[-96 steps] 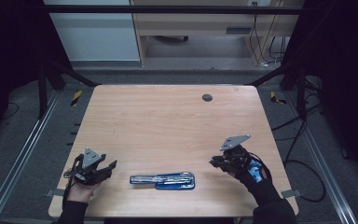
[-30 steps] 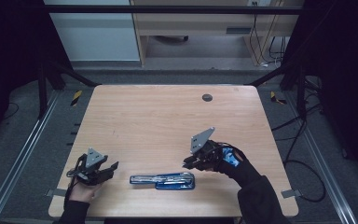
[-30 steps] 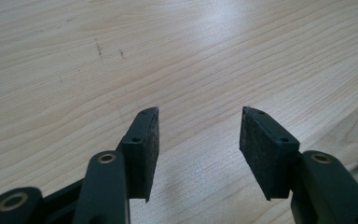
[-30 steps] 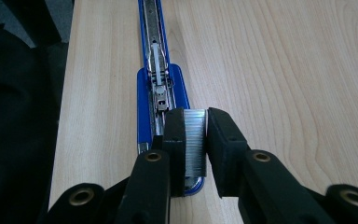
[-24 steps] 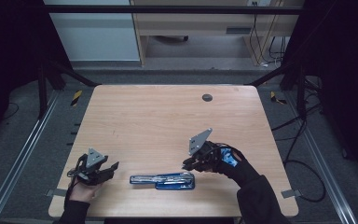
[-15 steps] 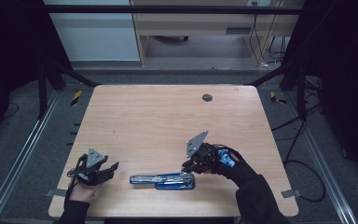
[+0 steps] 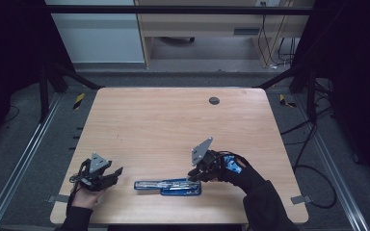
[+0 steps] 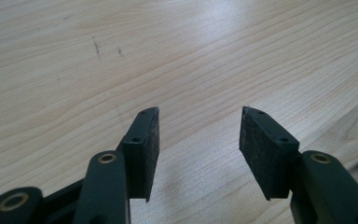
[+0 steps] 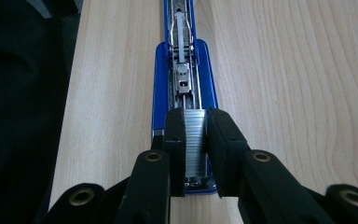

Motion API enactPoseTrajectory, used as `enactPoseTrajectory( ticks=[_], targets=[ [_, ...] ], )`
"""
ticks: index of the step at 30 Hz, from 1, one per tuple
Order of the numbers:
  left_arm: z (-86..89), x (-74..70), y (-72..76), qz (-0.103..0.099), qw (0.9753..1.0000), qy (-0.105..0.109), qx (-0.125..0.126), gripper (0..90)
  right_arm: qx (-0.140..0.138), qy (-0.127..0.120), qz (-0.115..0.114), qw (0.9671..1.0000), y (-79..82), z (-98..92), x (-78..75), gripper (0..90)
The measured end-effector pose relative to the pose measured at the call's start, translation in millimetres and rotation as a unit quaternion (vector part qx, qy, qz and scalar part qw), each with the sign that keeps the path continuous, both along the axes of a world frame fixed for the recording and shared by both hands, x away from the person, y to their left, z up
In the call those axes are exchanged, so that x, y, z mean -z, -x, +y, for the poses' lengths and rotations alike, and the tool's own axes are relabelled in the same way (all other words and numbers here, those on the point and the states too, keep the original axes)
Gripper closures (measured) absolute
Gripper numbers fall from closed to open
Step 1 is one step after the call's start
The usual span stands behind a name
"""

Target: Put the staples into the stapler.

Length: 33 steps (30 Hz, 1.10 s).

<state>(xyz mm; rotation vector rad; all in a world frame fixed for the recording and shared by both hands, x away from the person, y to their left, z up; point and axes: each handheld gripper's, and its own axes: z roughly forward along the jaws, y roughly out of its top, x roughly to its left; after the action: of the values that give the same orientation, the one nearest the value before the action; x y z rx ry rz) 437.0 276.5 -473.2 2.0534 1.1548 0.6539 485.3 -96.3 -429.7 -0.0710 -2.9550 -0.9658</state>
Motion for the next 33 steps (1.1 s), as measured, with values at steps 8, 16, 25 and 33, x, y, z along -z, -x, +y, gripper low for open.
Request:
enactPoseTrajectory(
  ticks=[8,16,25,33],
  targets=[
    [-0.1,-0.1,0.0,0.001,1.0000,-0.001,0.001,47.5,-0.001,0.015,0.001,0.9999,1.3,2.1,4.2,77.8],
    [-0.2,0.0,-0.1,0.001,1.0000,-0.001,0.002,47.5,0.000,0.018,0.000,0.9998,1.1,2.5,5.9,77.8],
    [-0.2,0.1,-0.1,0.002,1.0000,-0.001,0.002,47.5,-0.006,0.023,0.003,0.9997,0.6,3.4,10.3,77.8],
    [-0.1,-0.1,-0.1,0.001,1.0000,-0.001,0.001,47.5,-0.008,0.029,0.004,0.9996,0.3,3.7,11.7,77.8]
  ],
)
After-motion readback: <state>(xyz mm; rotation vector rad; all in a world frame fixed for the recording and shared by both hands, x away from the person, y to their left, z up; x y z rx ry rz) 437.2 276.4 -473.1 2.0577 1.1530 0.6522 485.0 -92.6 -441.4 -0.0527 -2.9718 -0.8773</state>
